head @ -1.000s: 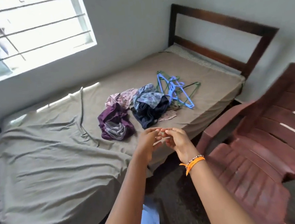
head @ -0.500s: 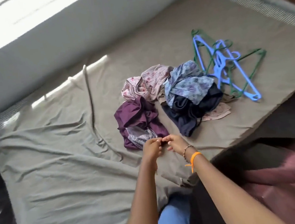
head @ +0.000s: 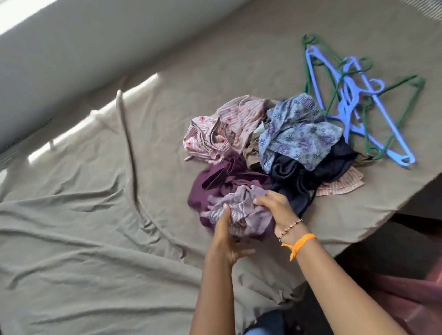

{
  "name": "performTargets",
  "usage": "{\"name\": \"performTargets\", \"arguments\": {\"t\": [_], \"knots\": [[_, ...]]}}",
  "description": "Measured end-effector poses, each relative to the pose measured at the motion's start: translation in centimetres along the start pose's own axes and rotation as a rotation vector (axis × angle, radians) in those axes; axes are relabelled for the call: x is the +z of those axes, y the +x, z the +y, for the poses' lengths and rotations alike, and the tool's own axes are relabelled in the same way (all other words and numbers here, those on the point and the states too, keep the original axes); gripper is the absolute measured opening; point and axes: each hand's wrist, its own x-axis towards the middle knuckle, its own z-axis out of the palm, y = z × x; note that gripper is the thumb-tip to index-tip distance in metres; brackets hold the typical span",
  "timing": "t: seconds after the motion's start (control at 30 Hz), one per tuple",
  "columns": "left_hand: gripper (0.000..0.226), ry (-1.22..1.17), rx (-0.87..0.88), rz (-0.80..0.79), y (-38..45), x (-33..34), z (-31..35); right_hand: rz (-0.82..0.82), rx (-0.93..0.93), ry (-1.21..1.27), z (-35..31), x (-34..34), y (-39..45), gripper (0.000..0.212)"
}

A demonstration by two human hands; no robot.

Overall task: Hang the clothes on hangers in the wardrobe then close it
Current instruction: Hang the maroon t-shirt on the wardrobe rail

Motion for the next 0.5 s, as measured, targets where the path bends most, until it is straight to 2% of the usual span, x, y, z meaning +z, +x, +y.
{"name": "performTargets", "arguments": {"t": [0.03,0.07,0.1,0.13,0.17,0.2,0.23,0.3,0.37,0.43,0.5], "knots": [[0.061,-0.166,-0.006,-0.136,-0.3,1.4,0.3,-0.043,0.026,0.176,-1.2,-0.7,-1.7,0.015],[0.057,-0.32,0.021,-0.233,-0.9,2.9,0.5,-0.123,0.043,0.32,-1.9,-1.7,-3.0,0.016],[0.046,-0.385,0.062,-0.249,-1.7,4.5,0.8,-0.166,0.062,0.421,-2.4,-3.1,-3.9,0.046],[0.034,-0.368,0.114,-0.221,-2.7,6.2,1.1,-0.191,0.064,0.488,-3.1,-4.5,-5.0,0.064],[0.026,-0.302,0.166,-0.185,-3.7,7.8,1.2,-0.166,0.039,0.508,-3.6,-6.0,-6.0,0.062],[0.025,-0.233,0.236,-0.163,-4.5,9.2,1.2,-0.089,0.003,0.483,-4.1,-7.4,-6.8,0.043],[0.033,-0.175,0.326,-0.153,-5.1,10.5,1.3,-0.004,-0.036,0.395,-4.8,-8.6,-7.7,0.021],[0.05,-0.071,0.52,-0.164,-7.0,12.7,1.5,0.139,-0.021,0.118,-5.5,-11.2,-9.1,0.017],[0.046,0.086,0.711,-0.211,-8.8,14.5,1.6,0.179,-0.057,-0.09,-6.5,-13.1,-10.0,0.017],[0.036,0.233,0.869,-0.308,-10.6,16.1,1.5,0.29,-0.207,-0.057,-8.4,-14.4,-10.3,0.027],[0.032,0.316,0.957,-0.429,-12.6,17.6,1.2,0.344,-0.398,0.054,-11.4,-14.6,-11.3,0.025]]}}
